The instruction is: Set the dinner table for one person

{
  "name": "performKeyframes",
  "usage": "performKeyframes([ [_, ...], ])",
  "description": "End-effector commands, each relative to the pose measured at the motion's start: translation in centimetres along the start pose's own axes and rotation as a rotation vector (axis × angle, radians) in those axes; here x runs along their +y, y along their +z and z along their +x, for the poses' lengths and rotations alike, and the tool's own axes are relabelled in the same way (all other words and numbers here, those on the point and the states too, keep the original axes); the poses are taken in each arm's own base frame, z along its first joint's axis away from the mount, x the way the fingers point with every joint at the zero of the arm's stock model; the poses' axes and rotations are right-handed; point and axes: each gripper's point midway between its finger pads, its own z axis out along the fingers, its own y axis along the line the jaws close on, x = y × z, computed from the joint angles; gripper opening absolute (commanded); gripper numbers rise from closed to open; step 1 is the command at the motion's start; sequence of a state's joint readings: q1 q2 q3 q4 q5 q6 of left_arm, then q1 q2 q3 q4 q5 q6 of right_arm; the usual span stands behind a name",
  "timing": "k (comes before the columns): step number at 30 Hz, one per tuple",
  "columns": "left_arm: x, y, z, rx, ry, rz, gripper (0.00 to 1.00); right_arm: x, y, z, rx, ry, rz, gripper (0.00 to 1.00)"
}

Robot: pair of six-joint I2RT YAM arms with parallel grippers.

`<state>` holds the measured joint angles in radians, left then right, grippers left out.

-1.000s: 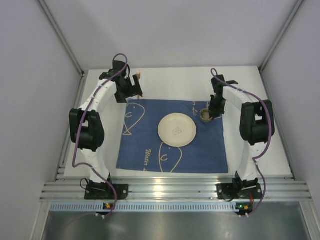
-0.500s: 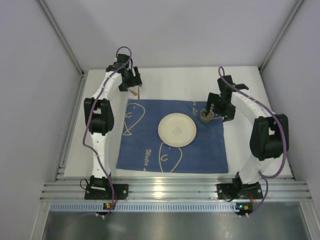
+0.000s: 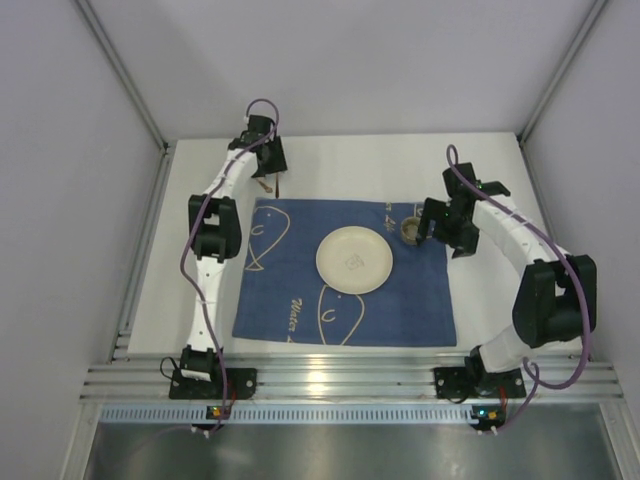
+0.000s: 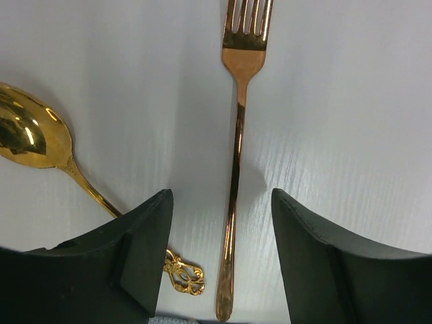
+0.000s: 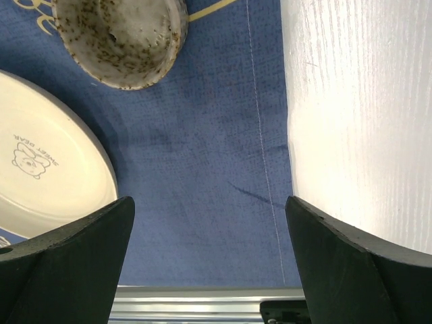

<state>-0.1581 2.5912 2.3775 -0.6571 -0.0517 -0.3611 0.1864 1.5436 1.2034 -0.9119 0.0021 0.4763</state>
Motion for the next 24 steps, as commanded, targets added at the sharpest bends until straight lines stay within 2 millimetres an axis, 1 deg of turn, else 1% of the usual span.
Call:
performKeyframes([
  [1,-0.8,0.5,-1.9,-0.091,0.097,-0.019,0.65,-0.2,0.1,-0.1,0.021,0.020,0.016,0.93],
  [2,-0.4,0.6,-1.7,-0.095,0.118,-0.056,0.64,-0.1,0.2,-0.2,0.022,0.020,0.016,0.93],
  [4,-0.4,1.2,-0.8,-0.083,0.177,-0.080,0.62,-0.2,0.6,-0.1,0.037,0.021,0.024,0.92],
  [6,0.3,1.8,-0.2,-0.072,0.209,-0.116,0.58,-0.2,0.8,-0.1,0.046,0.023,0.029,0.92],
  [7,0.6,2.3,0.5,-0.057,0.217,-0.129,0.57,-0.1,0.9,-0.1,0.049,0.021,0.032,0.92],
  [8,0.9,2.5,0.6,-0.048,0.212,-0.135,0.49,-0.1,0.8,-0.2,0.049,0.023,0.031,0.92],
  [11,0.7,2.4,0.3,-0.059,0.215,-0.128,0.40,-0.1,1.1,-0.3,0.057,0.016,0.036,0.91],
  [13,0.8,2.4,0.4,-0.055,0.216,-0.123,0.38,-0.1,1.4,-0.3,0.065,0.015,0.041,0.91],
  [14,0.9,2.4,0.4,-0.053,0.213,-0.126,0.37,0.5,1.3,-0.4,0.075,0.014,0.013,0.91],
  [16,1.0,2.6,0.8,-0.036,0.212,-0.119,0.32,0.6,1.5,-0.4,0.083,0.008,0.013,0.91],
  [17,1.1,2.6,0.8,-0.032,0.208,-0.115,0.25,0.7,1.5,-0.6,0.078,0.008,0.009,0.91],
  [18,1.3,2.8,1.0,-0.022,0.199,-0.106,0.14,0.7,1.6,-0.7,0.082,0.005,0.009,0.91],
  [20,2.0,2.9,1.1,-0.007,0.182,-0.106,0.00,1.0,1.7,-0.8,0.087,0.003,0.000,0.90],
  [24,2.2,3.0,1.1,0.006,0.149,-0.072,0.00,1.3,2.0,-0.8,0.100,-0.003,-0.011,0.89],
])
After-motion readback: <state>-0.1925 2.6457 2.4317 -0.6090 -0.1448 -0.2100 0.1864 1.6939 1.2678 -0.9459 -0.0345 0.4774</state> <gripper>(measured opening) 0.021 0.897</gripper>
